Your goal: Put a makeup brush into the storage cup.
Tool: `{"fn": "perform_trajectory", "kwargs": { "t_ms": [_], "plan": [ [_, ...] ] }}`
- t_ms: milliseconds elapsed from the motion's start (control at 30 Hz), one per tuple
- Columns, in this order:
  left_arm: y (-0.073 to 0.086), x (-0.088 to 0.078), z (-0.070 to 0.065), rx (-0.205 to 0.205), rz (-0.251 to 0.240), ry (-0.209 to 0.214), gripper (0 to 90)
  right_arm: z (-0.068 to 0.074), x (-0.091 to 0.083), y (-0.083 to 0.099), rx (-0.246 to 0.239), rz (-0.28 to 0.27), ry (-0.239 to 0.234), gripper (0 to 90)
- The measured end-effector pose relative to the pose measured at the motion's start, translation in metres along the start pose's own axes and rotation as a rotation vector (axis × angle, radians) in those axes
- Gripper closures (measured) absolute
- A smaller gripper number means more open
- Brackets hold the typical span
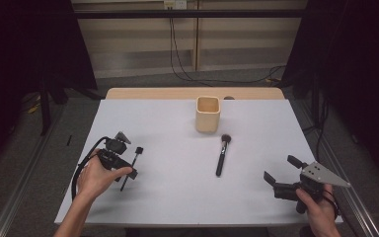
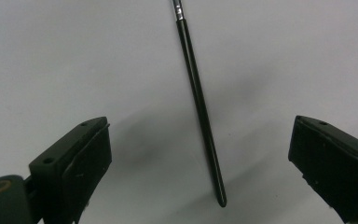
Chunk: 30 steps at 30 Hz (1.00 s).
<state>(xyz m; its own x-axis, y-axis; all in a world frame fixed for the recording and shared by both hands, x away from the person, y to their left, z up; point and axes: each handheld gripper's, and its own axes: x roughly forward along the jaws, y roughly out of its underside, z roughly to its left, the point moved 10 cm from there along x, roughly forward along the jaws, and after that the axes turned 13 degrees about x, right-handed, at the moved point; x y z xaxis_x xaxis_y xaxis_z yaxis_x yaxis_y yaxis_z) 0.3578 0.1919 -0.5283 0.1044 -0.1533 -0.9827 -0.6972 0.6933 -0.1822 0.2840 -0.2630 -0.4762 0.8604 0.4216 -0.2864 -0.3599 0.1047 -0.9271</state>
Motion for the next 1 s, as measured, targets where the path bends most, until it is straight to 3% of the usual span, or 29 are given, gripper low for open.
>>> {"fn": "perform_trajectory", "kwargs": {
  "t_ms": [200, 500, 600, 633, 733, 800, 1000],
  "plan": [
    [-0.002, 0.007, -0.002, 0.006, 0.005, -0.009, 7.8, 0.000, 0.000, 0.000, -0.001, 0.001, 0.000, 0.0],
    [-0.002, 0.017, -0.003, 0.025, 0.036, 0.004, 28.0, 0.001, 0.000, 0.001, -0.004, 0.006, -0.005, 0.0],
    [-0.002, 0.018, -0.003, 0.036, 0.037, -0.028, 30.8, 0.001, 0.000, 0.001, 0.003, 0.005, -0.002, 0.0],
    [-0.002, 0.017, -0.002, 0.029, 0.037, -0.051, 34.3, 0.001, 0.000, 0.002, -0.002, 0.008, -0.005, 0.0],
    [-0.002, 0.018, -0.002, -0.004, 0.032, -0.061, 35.2, 0.002, 0.000, 0.002, -0.006, 0.012, -0.006, 0.0],
    [-0.002, 0.018, -0.002, -0.003, 0.042, -0.070, 35.9, 0.002, 0.001, 0.002, -0.007, 0.012, -0.009, 0.0],
    [-0.003, 0.017, -0.007, -0.023, 0.062, -0.055, 48.4, 0.002, 0.000, 0.003, -0.011, 0.015, -0.006, 0.0]
  ]
}}
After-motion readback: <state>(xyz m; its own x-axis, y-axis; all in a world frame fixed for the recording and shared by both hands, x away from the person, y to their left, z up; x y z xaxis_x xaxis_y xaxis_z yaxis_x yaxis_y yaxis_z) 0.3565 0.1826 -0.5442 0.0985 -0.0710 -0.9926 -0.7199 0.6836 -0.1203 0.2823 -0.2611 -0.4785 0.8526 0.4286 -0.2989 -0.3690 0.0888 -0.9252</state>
